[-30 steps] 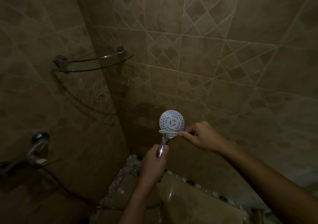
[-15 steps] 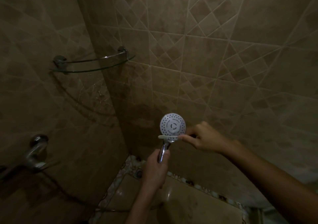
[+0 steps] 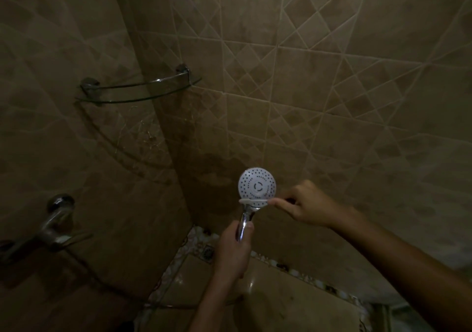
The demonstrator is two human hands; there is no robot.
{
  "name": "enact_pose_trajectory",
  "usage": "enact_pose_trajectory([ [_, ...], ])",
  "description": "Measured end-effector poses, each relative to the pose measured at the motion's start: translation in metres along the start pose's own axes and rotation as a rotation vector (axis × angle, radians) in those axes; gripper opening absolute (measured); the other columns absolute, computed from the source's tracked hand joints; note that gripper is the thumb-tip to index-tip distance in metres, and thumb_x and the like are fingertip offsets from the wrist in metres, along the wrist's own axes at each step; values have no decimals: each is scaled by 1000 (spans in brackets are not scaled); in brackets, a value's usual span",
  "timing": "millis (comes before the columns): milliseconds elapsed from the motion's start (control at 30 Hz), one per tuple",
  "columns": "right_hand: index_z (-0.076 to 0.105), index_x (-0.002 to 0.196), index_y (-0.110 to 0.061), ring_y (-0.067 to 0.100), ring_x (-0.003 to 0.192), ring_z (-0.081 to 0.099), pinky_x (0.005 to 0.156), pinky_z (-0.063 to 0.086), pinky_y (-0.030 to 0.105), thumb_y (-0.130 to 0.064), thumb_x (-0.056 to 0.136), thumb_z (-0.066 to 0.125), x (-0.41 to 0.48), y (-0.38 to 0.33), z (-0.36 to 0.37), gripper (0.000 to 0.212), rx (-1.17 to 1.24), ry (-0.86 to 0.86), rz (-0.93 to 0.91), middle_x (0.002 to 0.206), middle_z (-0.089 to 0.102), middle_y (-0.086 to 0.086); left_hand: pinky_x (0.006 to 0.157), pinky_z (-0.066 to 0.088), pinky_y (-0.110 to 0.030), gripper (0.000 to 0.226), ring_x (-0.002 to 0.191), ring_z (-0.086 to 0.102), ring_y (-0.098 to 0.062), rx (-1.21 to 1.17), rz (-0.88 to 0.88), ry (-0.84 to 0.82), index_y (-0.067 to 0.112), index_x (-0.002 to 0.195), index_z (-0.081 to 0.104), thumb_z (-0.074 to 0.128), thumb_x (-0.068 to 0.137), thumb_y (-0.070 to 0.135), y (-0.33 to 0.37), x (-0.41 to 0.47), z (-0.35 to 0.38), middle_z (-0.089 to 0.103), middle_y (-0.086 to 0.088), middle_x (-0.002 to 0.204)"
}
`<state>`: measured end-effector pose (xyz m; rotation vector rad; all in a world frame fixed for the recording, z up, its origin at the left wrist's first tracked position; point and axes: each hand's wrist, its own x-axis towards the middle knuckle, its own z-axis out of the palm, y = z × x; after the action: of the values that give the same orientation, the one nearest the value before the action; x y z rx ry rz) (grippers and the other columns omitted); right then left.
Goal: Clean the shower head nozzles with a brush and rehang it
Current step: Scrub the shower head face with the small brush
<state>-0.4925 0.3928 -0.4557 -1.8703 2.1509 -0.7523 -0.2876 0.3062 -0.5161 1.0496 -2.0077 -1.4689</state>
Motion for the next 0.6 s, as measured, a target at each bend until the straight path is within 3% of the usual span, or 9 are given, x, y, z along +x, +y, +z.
enact_pose_trajectory([
  [100, 68, 71, -30, 13, 39, 47, 41, 34, 18, -57, 96, 45, 2, 8, -2, 44, -38, 57, 74, 46, 51, -5, 56, 35, -25, 33, 57, 43, -5, 6, -1, 1, 21, 67, 49, 58, 99, 27, 0, 1, 1, 47, 6, 60],
  [200, 79, 81, -16, 13, 38, 46, 40, 31, 16, -46, 100, 52, 8, 15, -1, 44, -160, 273, 126, 50, 60, -2, 55, 35, -25, 36, 57, 42, -6, -8, -14, 12, 23, 65, 46, 58, 99, 26, 2, 3, 1, 45, 6, 59],
  [300, 74, 72, -18, 10, 38, 44, 42, 29, 14, -42, 100, 54, 9, 14, 0, 42, -85, 319, 155, 49, 58, -2, 57, 36, -28, 34, 58, 44, -9, -33, -37, -15, 22, 67, 48, 57, 99, 28, 1, 1, 1, 45, 7, 60],
  [367, 65, 68, -28, 13, 41, 48, 42, 34, 17, -48, 100, 52, 4, 12, 3, 40, 24, 173, 56, 50, 56, -3, 58, 36, -30, 34, 60, 45, -10, -26, -30, -15, 21, 67, 49, 57, 99, 29, 0, 1, 1, 46, 6, 61],
  [467, 63, 65, -24, 20, 45, 52, 42, 37, 22, -49, 100, 51, -2, 13, 11, 45, -18, 46, -46, 49, 53, -4, 58, 36, -29, 34, 60, 45, -9, -30, -24, -11, 21, 67, 49, 57, 99, 30, 1, 2, 3, 47, 5, 62],
  [533, 68, 66, -20, 22, 44, 50, 40, 32, 21, -52, 99, 49, 0, 17, 8, 50, -42, 148, 32, 45, 51, -3, 55, 37, -31, 34, 58, 45, -11, -59, -41, -24, 24, 67, 50, 57, 99, 34, 0, 3, 4, 47, 5, 61],
  [600, 65, 60, -21, 13, 34, 39, 40, 26, 18, -44, 99, 55, 5, 20, 1, 46, -69, 301, 147, 42, 46, -8, 50, 36, -34, 34, 53, 44, -14, -81, -67, -41, 26, 67, 51, 56, 98, 41, -1, 4, 4, 47, 4, 59],
])
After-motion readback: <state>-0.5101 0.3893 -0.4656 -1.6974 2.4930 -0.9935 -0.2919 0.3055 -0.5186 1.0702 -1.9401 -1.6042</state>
